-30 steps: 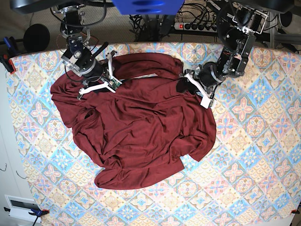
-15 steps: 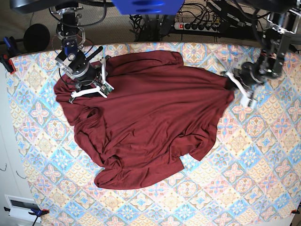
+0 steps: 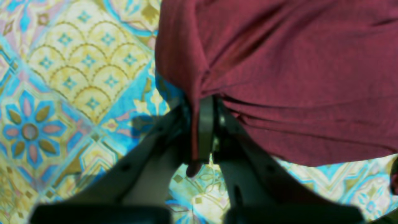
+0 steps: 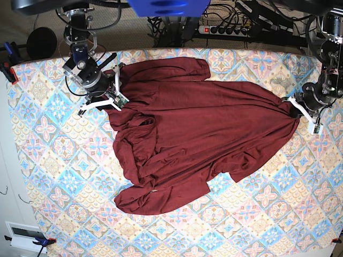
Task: Layout the t-shirt on the table in an organized manner, then fold the t-shirt properly
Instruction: 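Pull the shirt edge outward with the left gripper, stretching it, then grasp the shirt edge with the right gripper and pull it outward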
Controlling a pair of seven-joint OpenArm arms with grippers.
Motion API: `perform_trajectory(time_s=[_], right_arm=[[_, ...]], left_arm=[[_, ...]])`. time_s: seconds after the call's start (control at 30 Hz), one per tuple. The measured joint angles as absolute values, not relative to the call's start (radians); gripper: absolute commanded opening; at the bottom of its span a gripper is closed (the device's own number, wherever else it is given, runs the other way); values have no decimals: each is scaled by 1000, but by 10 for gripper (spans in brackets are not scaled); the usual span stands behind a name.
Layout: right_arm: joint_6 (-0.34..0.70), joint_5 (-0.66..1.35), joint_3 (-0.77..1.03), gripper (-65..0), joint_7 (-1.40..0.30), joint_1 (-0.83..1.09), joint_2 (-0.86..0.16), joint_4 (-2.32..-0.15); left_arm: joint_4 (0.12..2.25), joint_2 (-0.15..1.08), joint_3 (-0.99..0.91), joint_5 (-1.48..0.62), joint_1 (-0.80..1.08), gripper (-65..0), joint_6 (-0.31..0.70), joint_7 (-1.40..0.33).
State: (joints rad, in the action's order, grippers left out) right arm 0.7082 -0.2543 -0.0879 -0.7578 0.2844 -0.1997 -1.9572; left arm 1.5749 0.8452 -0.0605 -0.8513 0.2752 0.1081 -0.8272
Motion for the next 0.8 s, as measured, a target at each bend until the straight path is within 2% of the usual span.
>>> perform_trajectory(time_s=[0.2, 0.33, 0.7, 0.8], right_arm=[[696, -253, -152, -506, -751, 154, -202, -1951], [707, -237, -207, -506, -749, 93, -197, -1859], [703, -247, -382, -506, -738, 77, -199, -1724], [710, -254, -397, -506, -750, 43, -168, -1649]], left_arm=[[1575, 800, -59, -824, 292, -650, 106, -827], [1575, 802, -59, -822, 311, -650, 97, -831], [1575, 801, -65, -830, 335, -650, 102, -828], [1575, 801, -65, -831, 336, -650, 102, -827]])
